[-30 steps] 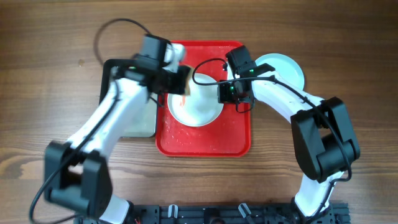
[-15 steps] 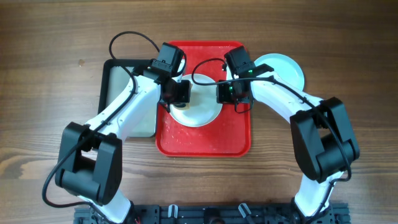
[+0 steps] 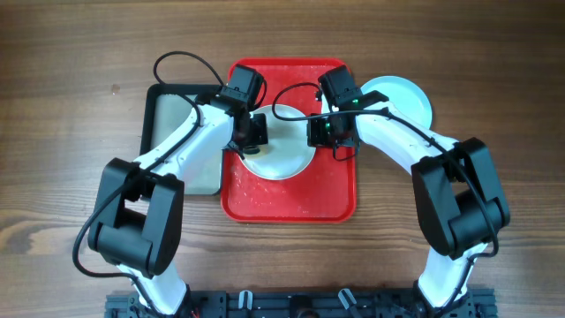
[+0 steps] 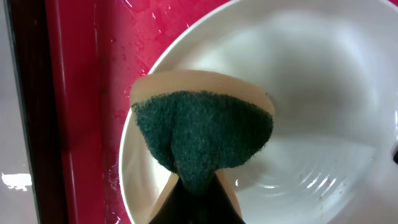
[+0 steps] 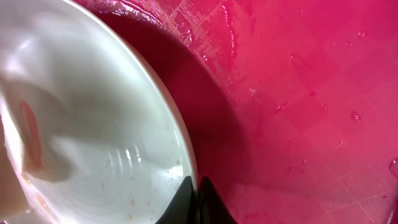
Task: Clean dirty plates on tray and stack at the side
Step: 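Bring the sponge onto the white plate and scrub with the left gripper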
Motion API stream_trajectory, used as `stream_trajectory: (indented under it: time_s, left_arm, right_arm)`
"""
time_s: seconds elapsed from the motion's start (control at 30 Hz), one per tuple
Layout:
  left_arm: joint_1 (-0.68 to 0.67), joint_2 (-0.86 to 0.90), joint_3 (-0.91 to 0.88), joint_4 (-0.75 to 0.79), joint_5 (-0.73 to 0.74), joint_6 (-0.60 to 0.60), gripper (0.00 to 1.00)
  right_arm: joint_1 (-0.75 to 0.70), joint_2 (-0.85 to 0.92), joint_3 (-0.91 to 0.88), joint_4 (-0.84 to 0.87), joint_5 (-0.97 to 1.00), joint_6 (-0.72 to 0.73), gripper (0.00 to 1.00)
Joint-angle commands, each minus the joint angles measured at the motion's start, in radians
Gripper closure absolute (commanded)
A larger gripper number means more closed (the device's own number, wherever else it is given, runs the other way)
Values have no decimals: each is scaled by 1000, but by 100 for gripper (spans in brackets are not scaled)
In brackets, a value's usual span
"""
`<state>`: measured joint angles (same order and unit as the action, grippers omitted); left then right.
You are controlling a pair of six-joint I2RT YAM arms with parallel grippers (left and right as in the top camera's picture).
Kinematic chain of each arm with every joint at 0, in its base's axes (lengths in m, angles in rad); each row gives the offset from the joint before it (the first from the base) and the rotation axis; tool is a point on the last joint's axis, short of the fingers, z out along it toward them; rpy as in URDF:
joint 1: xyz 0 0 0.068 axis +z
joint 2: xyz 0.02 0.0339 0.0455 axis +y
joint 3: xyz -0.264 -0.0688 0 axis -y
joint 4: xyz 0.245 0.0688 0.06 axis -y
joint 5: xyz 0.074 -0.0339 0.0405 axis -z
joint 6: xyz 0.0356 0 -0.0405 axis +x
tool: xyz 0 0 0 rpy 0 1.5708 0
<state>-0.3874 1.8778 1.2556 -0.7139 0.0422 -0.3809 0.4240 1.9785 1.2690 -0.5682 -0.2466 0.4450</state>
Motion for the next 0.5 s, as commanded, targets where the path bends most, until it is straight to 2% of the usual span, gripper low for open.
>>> stream_trajectory:
  time_s: [0.0,0.47]
  left_arm:
    - [-13,24,-3,4,-18,-24,96]
    - [-19,96,-48,30,15,-16,96]
  right_arm:
    - [5,21,-3,2,-12,2,96]
    - [5,21,-3,0,-12,3,96]
